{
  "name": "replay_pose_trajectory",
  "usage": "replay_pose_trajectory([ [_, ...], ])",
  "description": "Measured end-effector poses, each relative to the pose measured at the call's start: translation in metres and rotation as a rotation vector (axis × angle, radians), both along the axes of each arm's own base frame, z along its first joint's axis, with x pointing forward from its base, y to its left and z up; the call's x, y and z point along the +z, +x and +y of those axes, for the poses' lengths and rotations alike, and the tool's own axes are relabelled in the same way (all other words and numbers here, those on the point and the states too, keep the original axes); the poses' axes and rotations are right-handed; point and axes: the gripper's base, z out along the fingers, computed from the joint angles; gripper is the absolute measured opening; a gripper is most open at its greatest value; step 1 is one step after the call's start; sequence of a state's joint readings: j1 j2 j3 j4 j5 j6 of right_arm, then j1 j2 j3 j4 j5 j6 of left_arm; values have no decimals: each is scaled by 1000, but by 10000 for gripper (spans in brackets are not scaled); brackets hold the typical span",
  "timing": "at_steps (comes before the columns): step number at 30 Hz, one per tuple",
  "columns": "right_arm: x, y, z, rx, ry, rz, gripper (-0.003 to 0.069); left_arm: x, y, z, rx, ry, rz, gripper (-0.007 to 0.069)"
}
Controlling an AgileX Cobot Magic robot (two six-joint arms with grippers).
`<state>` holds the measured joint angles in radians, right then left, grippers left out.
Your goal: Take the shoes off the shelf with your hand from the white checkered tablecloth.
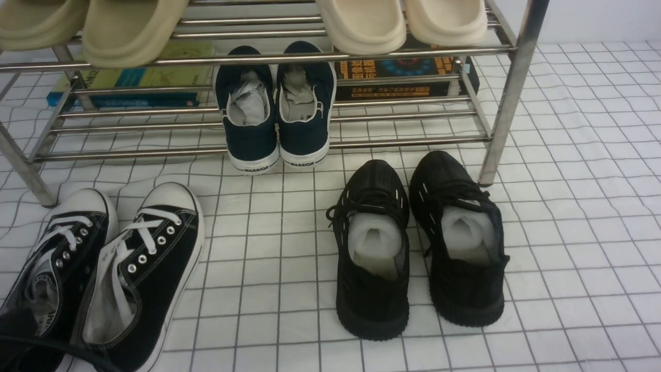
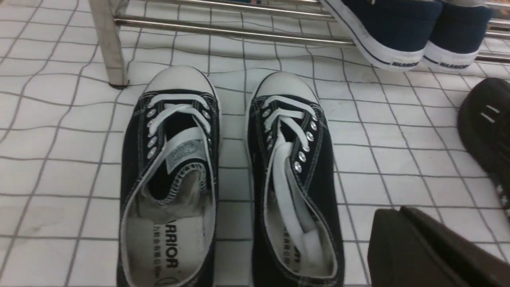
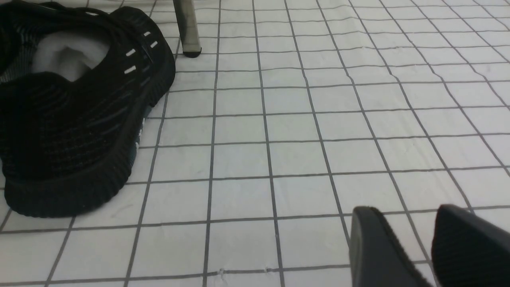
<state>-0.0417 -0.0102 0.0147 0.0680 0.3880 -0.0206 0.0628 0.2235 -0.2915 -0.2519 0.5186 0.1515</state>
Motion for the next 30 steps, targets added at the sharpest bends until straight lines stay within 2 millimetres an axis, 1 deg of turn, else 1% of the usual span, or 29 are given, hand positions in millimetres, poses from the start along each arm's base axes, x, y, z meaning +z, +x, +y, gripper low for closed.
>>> replay_pose_trajectory([
  [10,0,0,0,0,1,0,239,-8,3,3,20,43,-27,18],
  [12,0,0,0,0,1,0,239,-17,3,5,28,67,-31,20],
  [13,0,0,0,0,1,0,239,-17,3,5,29,69,-33,20],
  [14,0,0,0,0,0,0,239,-26,1,6,39,88,-32,22],
  [17,0,0,0,0,-1,0,239,-45,-3,9,73,102,-34,22],
  [19,0,0,0,0,-1,0,239,-59,-5,11,108,83,-45,22],
  [20,0,0,0,0,-1,0,239,-60,-5,12,115,77,-47,23],
  [21,0,0,0,0,-1,0,239,-71,-6,13,140,48,-64,26],
  [23,0,0,0,0,-1,0,239,-76,-7,14,159,20,-77,30],
  [25,0,0,0,0,-1,0,239,-77,-9,14,166,7,-93,33],
  [30,0,0,0,0,-1,0,239,-81,-11,14,160,10,-50,36],
])
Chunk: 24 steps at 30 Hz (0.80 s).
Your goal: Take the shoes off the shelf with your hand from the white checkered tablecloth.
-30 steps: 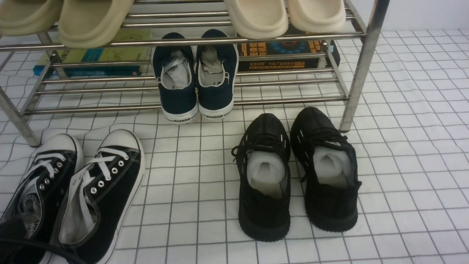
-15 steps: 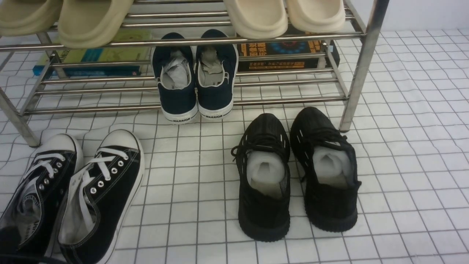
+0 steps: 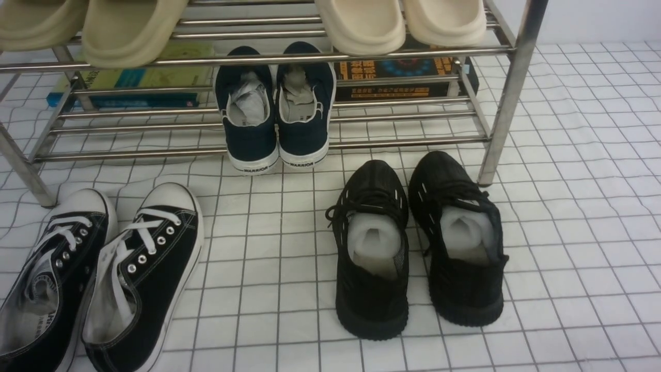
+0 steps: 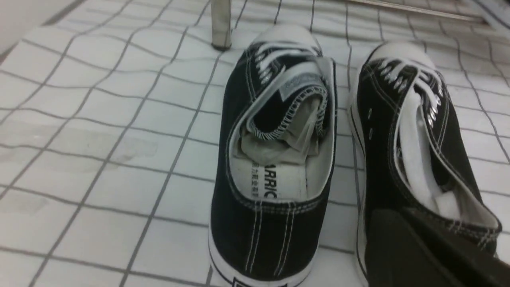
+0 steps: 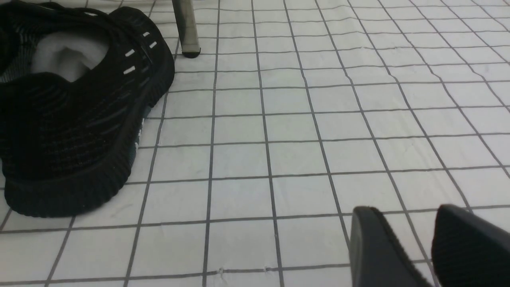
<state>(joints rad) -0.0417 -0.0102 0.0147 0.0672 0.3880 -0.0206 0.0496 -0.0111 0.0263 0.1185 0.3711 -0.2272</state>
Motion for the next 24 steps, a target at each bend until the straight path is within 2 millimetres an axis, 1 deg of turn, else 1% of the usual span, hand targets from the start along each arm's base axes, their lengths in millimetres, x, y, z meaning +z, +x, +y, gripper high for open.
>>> replay_pose_trajectory([
  [7,0,0,0,0,0,0,239,0,0,-6,-106,2,1,41],
  [24,0,0,0,0,0,0,239,0,0,-6,-110,3,2,56],
])
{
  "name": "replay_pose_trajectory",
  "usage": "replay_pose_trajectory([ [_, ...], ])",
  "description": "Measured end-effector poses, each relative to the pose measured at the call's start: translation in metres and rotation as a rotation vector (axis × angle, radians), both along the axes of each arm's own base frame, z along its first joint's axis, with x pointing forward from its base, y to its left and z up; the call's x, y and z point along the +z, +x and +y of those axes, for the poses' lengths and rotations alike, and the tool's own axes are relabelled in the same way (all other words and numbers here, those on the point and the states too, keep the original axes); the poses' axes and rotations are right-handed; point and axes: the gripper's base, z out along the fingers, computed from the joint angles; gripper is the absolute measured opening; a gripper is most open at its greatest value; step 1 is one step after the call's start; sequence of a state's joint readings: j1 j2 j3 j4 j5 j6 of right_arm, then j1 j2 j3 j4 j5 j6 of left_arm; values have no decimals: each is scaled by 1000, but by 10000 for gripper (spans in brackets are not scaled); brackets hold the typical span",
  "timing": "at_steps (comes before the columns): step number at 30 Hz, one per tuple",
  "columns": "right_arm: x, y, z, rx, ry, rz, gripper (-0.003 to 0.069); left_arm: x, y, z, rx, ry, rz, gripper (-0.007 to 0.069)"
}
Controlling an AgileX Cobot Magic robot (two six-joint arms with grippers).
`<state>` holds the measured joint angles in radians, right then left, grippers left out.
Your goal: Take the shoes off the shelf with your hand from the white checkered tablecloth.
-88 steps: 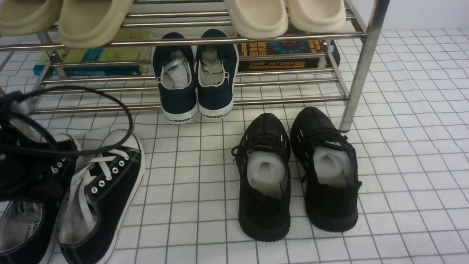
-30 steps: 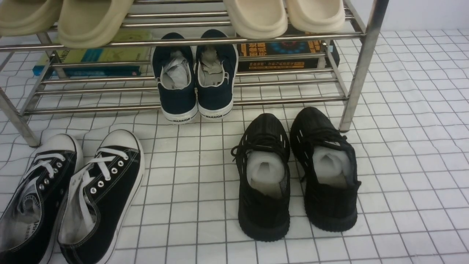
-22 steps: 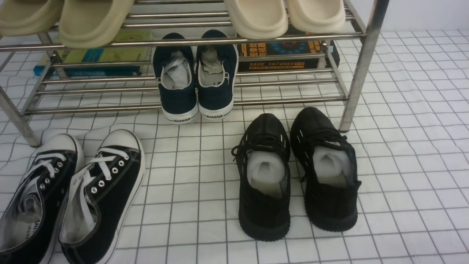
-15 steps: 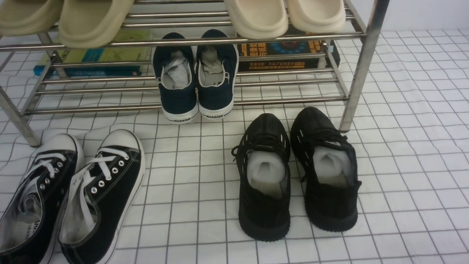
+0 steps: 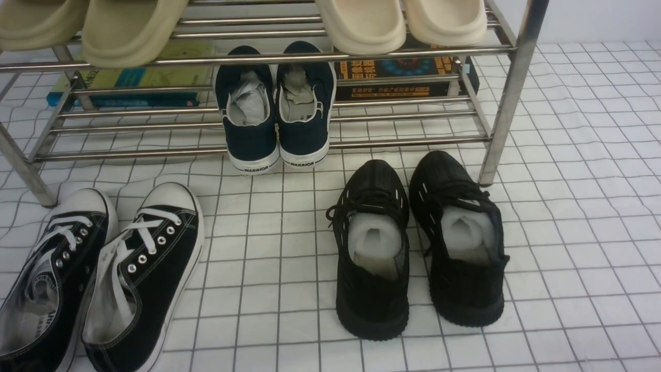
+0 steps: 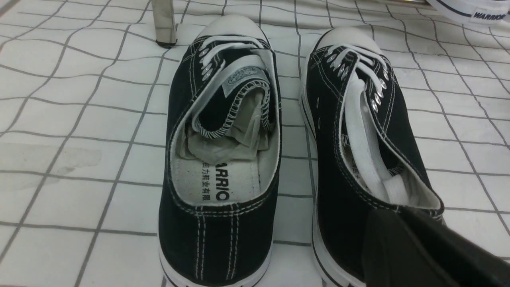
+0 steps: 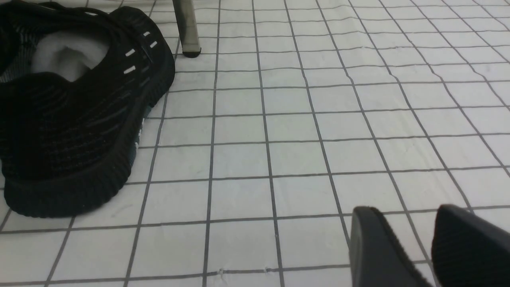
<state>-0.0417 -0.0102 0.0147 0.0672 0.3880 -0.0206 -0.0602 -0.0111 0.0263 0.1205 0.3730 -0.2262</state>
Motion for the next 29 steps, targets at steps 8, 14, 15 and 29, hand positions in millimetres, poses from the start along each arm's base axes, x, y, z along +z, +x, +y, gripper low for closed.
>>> replay_pose_trajectory([
  [8,0,0,0,0,0,0,239,0,0,0,0,1,0,61],
  [14,0,0,0,0,0,0,239,0,0,0,0,1,0,66],
  [15,0,0,0,0,0,0,239,0,0,0,0,1,0,68],
  [29,0,0,0,0,2,0,239,0,0,0,0,4,0,76],
])
